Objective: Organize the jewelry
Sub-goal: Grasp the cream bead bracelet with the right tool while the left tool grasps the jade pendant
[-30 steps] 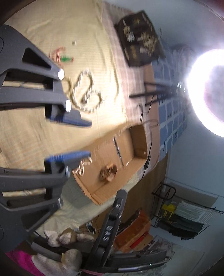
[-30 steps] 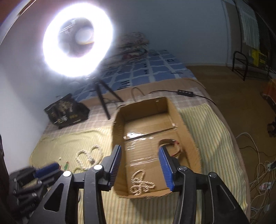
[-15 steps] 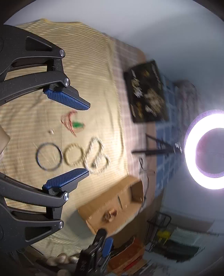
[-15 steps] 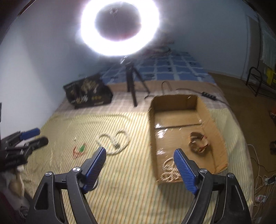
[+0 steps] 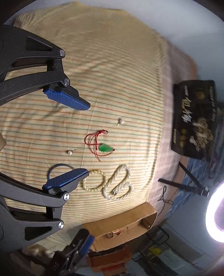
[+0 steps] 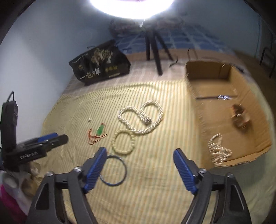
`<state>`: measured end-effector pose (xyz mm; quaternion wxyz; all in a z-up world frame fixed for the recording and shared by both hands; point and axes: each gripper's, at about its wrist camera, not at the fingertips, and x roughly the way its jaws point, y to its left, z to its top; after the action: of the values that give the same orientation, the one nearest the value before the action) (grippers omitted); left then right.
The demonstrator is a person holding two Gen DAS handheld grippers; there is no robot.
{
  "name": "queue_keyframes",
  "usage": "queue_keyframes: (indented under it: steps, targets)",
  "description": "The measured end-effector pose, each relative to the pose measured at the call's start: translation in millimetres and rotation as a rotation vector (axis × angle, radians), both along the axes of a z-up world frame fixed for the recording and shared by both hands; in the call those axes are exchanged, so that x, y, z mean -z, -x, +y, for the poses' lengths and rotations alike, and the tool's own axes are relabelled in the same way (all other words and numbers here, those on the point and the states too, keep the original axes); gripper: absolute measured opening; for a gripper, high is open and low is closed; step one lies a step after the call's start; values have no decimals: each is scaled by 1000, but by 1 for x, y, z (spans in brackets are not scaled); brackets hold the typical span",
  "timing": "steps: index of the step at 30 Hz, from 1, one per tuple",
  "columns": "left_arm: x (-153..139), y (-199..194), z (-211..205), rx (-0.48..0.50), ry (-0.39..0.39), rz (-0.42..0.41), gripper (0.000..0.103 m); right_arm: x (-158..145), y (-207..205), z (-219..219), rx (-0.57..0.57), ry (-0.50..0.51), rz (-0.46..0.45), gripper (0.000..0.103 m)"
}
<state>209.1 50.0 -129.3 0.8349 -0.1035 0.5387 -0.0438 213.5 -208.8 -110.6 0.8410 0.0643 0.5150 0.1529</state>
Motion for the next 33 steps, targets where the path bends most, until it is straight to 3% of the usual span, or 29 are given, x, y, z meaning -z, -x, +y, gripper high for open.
queue_keyframes:
  steps: [2,4,10,18,22,33]
  targets:
    - [10,-4,5,-20,35,16,70,11,-6,6,-1,-14,35,68]
    - [17,-8,5,-25,49,33,55,19,-12,10,5,-21,62,61]
    - [32,-23,-7,21,63,59,40,45,-28,19,6,-48,136,40]
    - [45,-49,-23,51,28,63,39,66,-41,30,-4,-51,176,29]
    - [53,-57,-30,66,-1,72,31,73,-45,36,-4,-41,196,26]
    - [68,-70,-33,72,-25,93,30,86,-53,43,0,-12,212,21]
